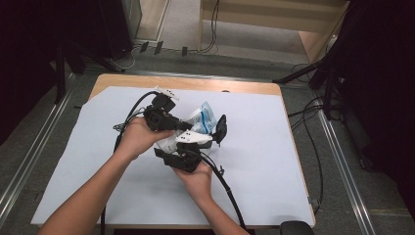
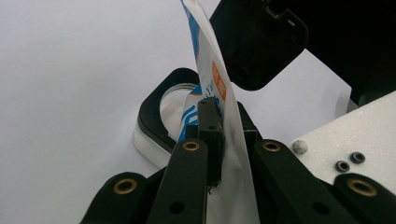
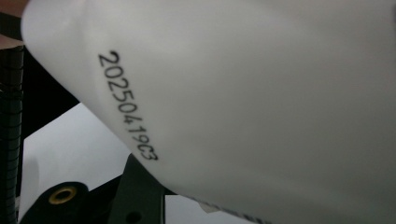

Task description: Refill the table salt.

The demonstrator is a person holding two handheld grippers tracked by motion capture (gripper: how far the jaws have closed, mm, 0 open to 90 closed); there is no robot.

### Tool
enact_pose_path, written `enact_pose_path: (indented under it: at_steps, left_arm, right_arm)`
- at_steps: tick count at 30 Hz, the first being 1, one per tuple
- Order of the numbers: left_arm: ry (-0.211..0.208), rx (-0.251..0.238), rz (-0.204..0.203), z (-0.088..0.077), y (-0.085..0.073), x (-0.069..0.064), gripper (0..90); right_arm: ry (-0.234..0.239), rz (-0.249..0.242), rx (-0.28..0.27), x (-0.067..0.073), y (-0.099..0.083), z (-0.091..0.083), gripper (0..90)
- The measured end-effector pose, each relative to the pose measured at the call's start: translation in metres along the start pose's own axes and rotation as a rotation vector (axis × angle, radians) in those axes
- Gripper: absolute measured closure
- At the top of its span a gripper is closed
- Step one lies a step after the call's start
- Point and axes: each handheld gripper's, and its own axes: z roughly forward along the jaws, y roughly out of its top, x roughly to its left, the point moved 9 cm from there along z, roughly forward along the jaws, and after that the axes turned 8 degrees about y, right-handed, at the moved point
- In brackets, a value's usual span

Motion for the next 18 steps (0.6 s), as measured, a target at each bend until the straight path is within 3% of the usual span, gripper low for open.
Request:
enact_pose_path:
  at_steps: [18]
  left_arm:
    - [0.010,-0.011,-0.030,0.0010,0.0027,0.0031,88.0]
  right_arm:
    - [0.009,0.018,0.011,-0.0017,0.0022,0.0009,62.9]
